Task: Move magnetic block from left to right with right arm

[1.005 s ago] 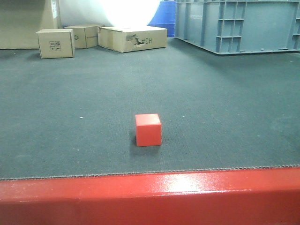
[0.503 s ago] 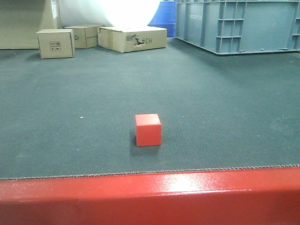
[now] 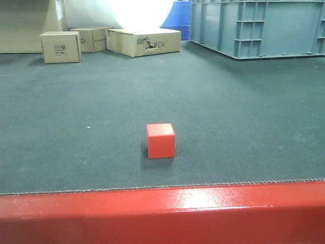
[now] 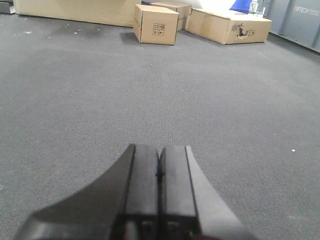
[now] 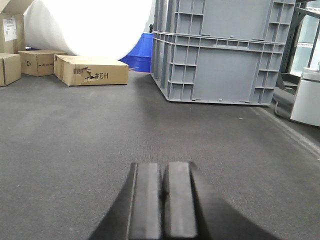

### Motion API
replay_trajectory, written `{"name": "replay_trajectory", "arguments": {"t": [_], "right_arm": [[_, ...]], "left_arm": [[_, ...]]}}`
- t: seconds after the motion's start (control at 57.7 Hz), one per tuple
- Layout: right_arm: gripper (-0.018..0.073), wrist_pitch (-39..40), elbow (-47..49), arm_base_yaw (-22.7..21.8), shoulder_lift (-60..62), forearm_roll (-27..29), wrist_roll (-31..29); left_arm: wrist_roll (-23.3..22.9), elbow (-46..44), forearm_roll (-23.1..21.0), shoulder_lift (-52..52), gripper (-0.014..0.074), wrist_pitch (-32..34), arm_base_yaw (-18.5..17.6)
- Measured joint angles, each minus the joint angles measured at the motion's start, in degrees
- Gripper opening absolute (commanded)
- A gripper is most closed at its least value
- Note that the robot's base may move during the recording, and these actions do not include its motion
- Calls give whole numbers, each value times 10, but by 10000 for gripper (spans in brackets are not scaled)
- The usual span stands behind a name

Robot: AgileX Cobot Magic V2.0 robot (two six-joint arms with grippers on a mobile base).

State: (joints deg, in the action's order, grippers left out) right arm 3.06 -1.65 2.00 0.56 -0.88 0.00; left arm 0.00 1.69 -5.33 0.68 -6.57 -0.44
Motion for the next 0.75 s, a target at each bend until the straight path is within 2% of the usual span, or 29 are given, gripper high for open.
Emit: {"name": "replay_trajectory", "arguments": {"t": [0.745], "right_arm": [[31, 0, 0, 0, 0, -1, 0]], "left_arm": [[0, 0, 0, 0, -126, 0, 0]]}}
